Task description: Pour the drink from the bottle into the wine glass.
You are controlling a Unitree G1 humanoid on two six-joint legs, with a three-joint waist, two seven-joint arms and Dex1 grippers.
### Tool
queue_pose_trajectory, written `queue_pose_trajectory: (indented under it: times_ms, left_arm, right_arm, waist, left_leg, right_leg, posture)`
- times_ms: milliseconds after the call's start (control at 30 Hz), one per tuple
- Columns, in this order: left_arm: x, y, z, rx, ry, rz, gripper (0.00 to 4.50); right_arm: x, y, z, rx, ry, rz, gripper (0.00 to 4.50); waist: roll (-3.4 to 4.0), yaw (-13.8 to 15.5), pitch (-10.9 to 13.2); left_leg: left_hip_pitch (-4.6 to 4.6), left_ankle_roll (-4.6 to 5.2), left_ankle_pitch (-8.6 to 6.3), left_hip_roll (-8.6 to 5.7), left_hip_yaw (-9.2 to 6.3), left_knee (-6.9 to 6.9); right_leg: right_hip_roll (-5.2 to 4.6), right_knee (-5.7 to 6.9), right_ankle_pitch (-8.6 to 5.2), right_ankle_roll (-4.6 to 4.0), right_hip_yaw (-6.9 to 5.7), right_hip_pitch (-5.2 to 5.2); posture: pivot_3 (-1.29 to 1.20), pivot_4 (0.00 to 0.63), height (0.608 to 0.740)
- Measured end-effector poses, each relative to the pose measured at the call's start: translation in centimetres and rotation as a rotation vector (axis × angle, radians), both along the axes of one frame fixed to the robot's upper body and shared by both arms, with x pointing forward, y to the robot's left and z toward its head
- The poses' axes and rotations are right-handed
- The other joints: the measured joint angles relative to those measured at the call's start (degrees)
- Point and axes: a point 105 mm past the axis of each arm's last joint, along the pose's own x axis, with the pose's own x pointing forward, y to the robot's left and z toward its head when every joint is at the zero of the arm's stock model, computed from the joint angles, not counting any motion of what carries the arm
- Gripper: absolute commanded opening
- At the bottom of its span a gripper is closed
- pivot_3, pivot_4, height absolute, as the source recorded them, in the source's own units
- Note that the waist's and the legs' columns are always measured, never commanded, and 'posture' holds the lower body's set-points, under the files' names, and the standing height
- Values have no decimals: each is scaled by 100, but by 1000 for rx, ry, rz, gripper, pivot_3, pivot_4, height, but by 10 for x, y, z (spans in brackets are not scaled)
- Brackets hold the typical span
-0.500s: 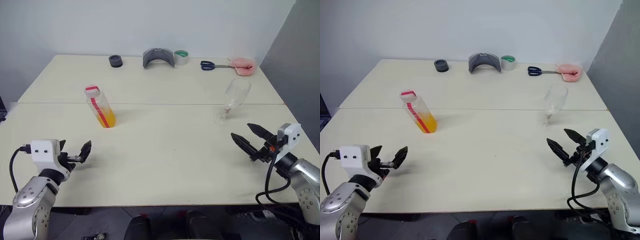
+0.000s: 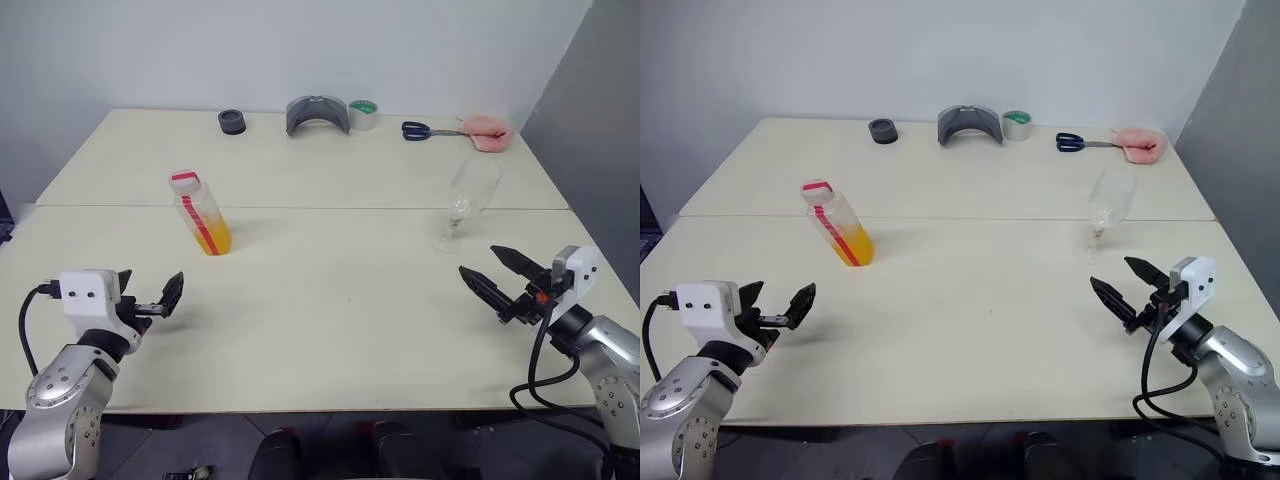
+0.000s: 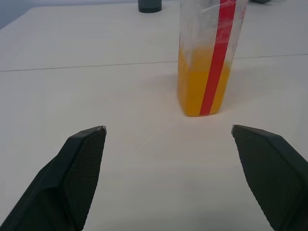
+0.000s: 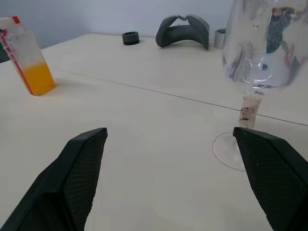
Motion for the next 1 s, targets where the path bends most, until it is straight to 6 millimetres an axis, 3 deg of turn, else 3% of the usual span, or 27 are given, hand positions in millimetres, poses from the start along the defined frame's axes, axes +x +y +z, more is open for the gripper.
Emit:
queue_pose_trajectory:
  times_ms: [267,600,800,1000]
  left_arm:
    - [4,-1,6,3,-20,-4,4500]
    - [9,2,6,4,-20,1,4500]
    - [27,-2,18,10,-65,-6,4500]
    - [51,-16,25,-5,-91,-42,4500]
  right_arm:
    - [12,-27,-7,8,20,-163,4463]
    - [14,-29,-4,4,1,-181,4463]
    - [2,22,9,-53,29,153,4463]
    - [6,69,62,-1,-17,438,4463]
  waist:
    - [0,2,0]
    - [1,7,0]
    - [2,8,1]
    - [0,14,3]
  left_leg:
    - [0,0,0,-1,2,-1]
    - [0,0,0,0,2,0]
    - [1,0,0,-3,1,4]
    - [-5,0,0,2,-6,16]
  right_leg:
    - [1,-1,0,-1,2,0]
    - [3,-1,0,-1,2,0]
    - [9,-1,1,0,4,0]
    - [23,1,1,-1,-1,1]
  posture:
    - [0,150,740]
    - [0,150,740]
    - [0,150,740]
    - [0,150,740]
